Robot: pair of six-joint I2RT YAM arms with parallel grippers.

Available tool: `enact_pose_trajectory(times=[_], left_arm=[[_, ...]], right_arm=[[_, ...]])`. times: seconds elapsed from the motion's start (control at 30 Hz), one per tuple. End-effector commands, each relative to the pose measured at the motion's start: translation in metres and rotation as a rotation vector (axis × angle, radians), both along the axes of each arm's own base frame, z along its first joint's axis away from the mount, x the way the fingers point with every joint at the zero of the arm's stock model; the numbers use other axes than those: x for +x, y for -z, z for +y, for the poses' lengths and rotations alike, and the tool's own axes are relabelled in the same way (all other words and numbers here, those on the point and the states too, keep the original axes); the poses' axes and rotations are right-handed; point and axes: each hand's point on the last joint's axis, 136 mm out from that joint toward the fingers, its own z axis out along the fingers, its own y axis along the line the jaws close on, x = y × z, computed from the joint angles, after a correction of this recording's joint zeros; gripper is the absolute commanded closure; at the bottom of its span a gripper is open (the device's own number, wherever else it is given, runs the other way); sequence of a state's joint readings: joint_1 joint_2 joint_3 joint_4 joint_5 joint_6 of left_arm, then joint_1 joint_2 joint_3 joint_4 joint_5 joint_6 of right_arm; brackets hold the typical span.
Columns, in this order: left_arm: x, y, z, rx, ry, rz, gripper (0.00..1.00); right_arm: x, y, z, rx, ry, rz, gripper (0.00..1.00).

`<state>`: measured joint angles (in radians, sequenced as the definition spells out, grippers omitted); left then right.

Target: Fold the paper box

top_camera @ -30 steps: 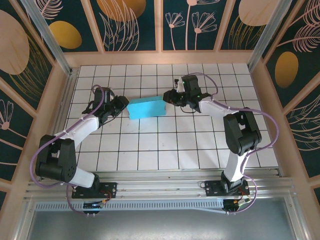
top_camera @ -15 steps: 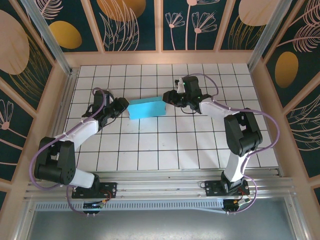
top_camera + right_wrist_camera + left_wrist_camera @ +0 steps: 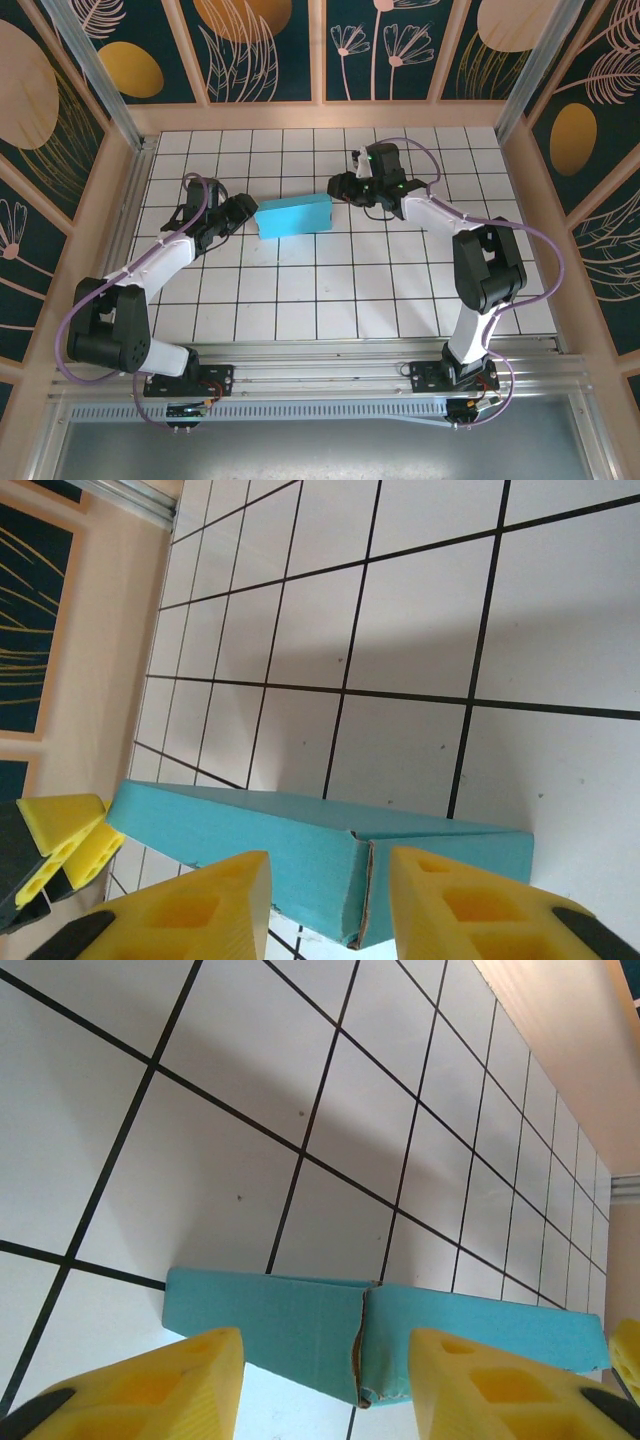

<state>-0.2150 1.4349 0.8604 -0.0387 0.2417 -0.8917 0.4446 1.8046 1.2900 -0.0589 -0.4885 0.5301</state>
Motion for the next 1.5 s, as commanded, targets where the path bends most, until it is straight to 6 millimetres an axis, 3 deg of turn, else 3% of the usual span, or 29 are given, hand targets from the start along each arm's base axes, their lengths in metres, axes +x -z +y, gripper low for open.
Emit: enact_pose_trajectory(times=[0.0,0.13,0.33,0.43,0.57,0.67,0.83,0.93,1.03,1.27,1.4,1.47], left_arm=[[0.0,0.003,0.0,0.008,0.002,0.02,0.59],[-0.002,0.013,0.002,0.018,-0.002,0.041,0.75],[-0.011,0.035,-0.001,-0.009,0.008,0.093,0.91],[-0.009,0.027,-0.004,-0.02,0.018,0.068,0.9],[-0.001,0.0,-0.003,-0.01,0.02,-0.003,0.67],[0.004,-0.018,0.0,0.012,0.014,-0.055,0.57],[0.003,-0.019,0.007,0.051,-0.002,-0.054,0.5],[0.001,-0.012,0.004,0.039,0.009,-0.036,0.51],[-0.003,-0.005,-0.004,-0.008,0.04,-0.027,0.58],[-0.024,0.013,-0.028,-0.106,0.173,0.04,0.84],[-0.049,0.012,-0.029,-0.123,0.21,0.044,0.85],[-0.072,0.021,-0.031,-0.137,0.226,0.079,0.83]], right_arm=[[0.005,0.004,-0.002,-0.009,0.0,0.001,0.67],[-0.001,0.028,-0.003,-0.025,-0.002,0.039,0.75],[-0.012,0.057,-0.008,-0.042,-0.002,0.098,0.82],[-0.011,0.044,-0.009,-0.037,0.0,0.068,0.82],[-0.003,0.012,-0.008,-0.017,0.007,-0.001,0.78],[-0.001,-0.008,-0.006,0.002,0.009,-0.04,0.74],[-0.001,-0.001,-0.004,-0.017,-0.005,-0.028,0.65],[-0.005,0.007,0.003,-0.013,-0.032,-0.007,0.62],[-0.01,0.014,0.012,-0.016,-0.061,0.006,0.61],[-0.034,0.027,0.018,-0.068,-0.096,0.017,0.79],[-0.062,0.032,0.008,-0.12,-0.094,0.016,0.81],[-0.087,0.038,0.003,-0.143,-0.1,0.026,0.8]])
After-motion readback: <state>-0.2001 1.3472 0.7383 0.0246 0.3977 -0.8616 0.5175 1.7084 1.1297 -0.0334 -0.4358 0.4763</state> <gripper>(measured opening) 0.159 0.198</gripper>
